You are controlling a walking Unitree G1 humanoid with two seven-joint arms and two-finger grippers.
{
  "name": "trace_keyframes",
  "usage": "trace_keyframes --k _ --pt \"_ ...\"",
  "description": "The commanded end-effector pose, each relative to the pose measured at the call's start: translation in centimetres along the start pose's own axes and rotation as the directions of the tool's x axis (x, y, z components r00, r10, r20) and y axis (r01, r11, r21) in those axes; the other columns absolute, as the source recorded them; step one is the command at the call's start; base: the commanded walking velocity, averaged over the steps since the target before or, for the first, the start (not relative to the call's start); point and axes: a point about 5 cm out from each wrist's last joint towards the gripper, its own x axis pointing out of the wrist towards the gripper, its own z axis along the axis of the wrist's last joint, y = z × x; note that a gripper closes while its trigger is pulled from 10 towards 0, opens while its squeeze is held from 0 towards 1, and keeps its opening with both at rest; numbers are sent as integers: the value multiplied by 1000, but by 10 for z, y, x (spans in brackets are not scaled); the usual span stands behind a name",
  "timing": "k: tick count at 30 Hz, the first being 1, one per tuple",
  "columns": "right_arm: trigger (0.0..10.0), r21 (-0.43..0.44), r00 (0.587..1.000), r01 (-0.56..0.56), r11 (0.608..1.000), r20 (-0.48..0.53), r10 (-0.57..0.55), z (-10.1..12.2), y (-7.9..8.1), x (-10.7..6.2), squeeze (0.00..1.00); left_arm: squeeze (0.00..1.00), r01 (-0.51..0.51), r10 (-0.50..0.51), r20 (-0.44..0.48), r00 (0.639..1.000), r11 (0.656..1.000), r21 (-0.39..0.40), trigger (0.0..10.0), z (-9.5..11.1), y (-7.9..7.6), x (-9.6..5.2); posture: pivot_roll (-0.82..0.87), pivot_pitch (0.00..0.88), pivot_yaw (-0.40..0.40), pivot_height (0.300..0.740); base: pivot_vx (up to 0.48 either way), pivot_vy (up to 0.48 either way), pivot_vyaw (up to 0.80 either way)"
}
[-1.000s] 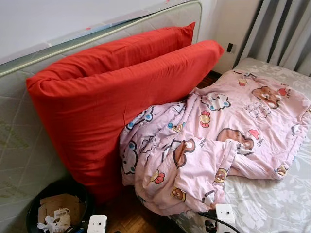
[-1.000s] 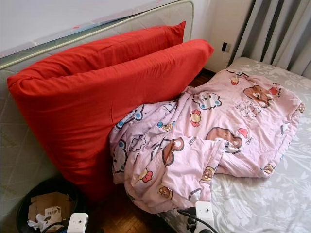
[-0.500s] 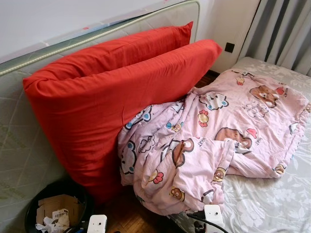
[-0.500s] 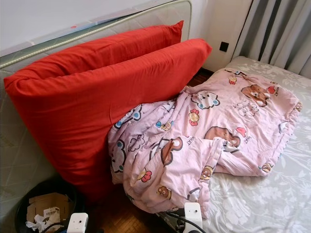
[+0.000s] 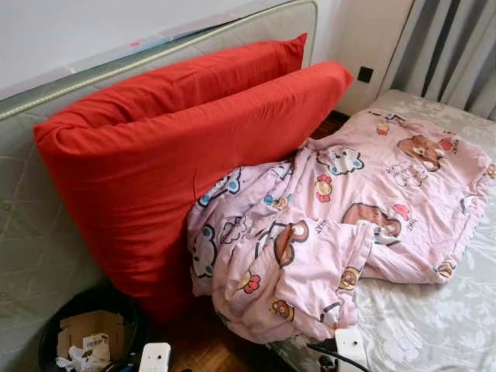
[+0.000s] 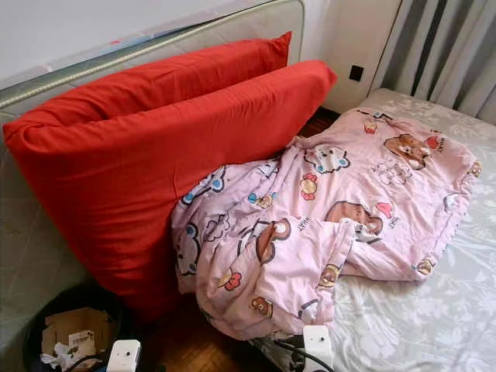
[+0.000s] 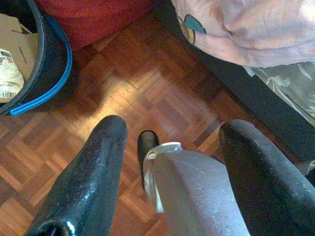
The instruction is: Clean up the room
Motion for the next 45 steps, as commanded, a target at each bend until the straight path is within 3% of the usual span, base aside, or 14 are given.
trace_keyframes --k 1,20,22,23,38,43,45 --pt "10000 6 1000 -2 1000 -6 2 -2 0 0 0 0 -1 1 -15 1000 1000 -3 10000 -3 0 -1 123 65 7 740 0 0 0" --pt "10000 6 1000 0 1000 -6 0 -2 -2 -1 0 0 -1 1 -15 1000 1000 -3 10000 -3 0 -1 123 65 7 740 0 0 0" --pt "10000 3 1000 11 1000 -7 -10 3 -11 0 0 0 -4 4 17 1000 1000 2 10000 27 2 10 124 66 8 740 321 0 0" --pt "10000 3 1000 11 1000 -7 -11 3 -11 0 0 0 -4 4 20 1000 1000 2 10000 30 3 10 123 66 8 740 330 0 0" --pt "10000 6 1000 8 1000 -7 -8 2 -11 0 0 0 -9 9 13 1000 1000 7 10000 31 1 11 124 68 8 740 283 0 0" --pt "10000 18 1000 5 1000 21 -6 8 -10 1 0 0 -30 32 56 998 999 -29 10000 39 -1 13 117 71 9 740 0 0 0" --pt "10000 23 999 3 1000 47 -4 13 -10 2 0 0 -29 32 111 993 999 -27 10000 55 3 15 117 71 9 740 0 0 0"
